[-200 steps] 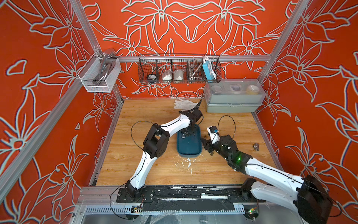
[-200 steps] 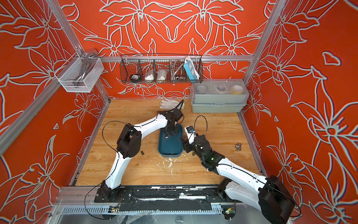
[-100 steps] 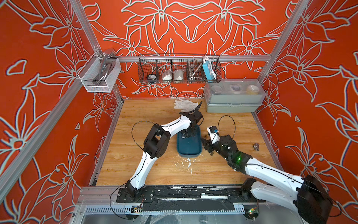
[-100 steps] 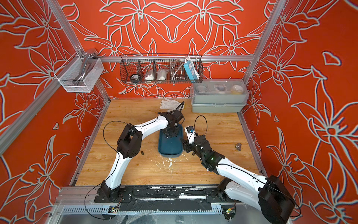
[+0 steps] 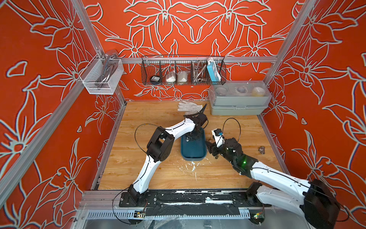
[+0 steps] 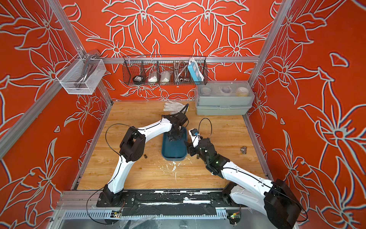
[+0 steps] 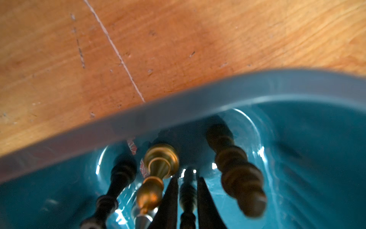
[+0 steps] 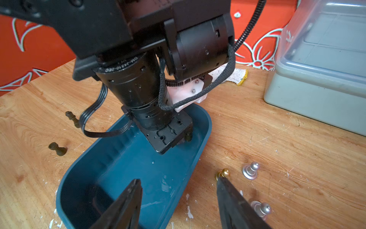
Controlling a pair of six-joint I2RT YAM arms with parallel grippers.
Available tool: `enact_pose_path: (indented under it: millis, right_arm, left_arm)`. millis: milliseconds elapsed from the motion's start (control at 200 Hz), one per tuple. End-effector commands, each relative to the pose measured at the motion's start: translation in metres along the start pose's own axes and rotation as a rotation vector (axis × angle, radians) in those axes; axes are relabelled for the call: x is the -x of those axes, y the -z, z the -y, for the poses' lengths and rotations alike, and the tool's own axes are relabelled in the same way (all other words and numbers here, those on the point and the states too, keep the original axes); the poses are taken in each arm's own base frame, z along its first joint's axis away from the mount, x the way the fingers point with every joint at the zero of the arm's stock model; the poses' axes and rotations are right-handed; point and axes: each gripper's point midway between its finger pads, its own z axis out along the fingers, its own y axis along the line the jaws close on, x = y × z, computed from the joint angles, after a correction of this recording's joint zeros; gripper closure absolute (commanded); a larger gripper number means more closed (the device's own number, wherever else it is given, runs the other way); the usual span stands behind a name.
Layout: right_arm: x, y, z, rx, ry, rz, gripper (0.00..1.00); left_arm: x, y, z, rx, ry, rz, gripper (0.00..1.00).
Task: Put the chess pieces into the storage box
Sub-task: Place the chess piece in the storage box.
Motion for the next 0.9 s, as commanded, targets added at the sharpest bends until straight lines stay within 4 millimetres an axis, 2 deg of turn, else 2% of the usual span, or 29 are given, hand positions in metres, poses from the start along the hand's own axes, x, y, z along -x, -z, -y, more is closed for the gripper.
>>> enact_pose_path:
  millis: [0, 95, 220, 400, 580, 701, 891]
  right_arm:
    - [0.003, 0.001, 0.003, -0.006, -0.006, 0.011, 0.35]
    - [0.003, 0.001, 0.002, -0.005, -0.004, 0.011, 0.35]
    - [0.002, 0.0, 0.002, -0.004, -0.004, 0.009, 0.35]
    - [0.001, 0.0, 0.002, -0.004, -0.004, 0.008, 0.35]
    - [0.003, 0.004, 0.005, -0.018, -0.004, 0.031, 0.36]
    - [0.006, 0.01, 0.008, -0.027, -0.011, 0.057, 0.36]
    - [0.007, 0.013, 0.013, -0.051, -0.023, 0.06, 0.36]
  left_arm:
    - [-0.004, -0.002, -0.001, 0.015, -0.012, -0.009, 0.78]
    - [-0.004, -0.001, -0.001, 0.016, -0.012, -0.006, 0.74]
    - [-0.002, 0.002, -0.001, 0.015, -0.012, 0.0, 0.74]
    - [0.002, 0.021, 0.002, -0.007, -0.012, 0.03, 0.7]
    - [0.002, 0.055, 0.008, -0.06, -0.014, 0.067, 0.69]
    - [0.001, 0.08, 0.005, -0.078, -0.007, 0.1, 0.67]
    - [-0.008, 0.13, 0.01, -0.195, 0.015, 0.167, 0.66]
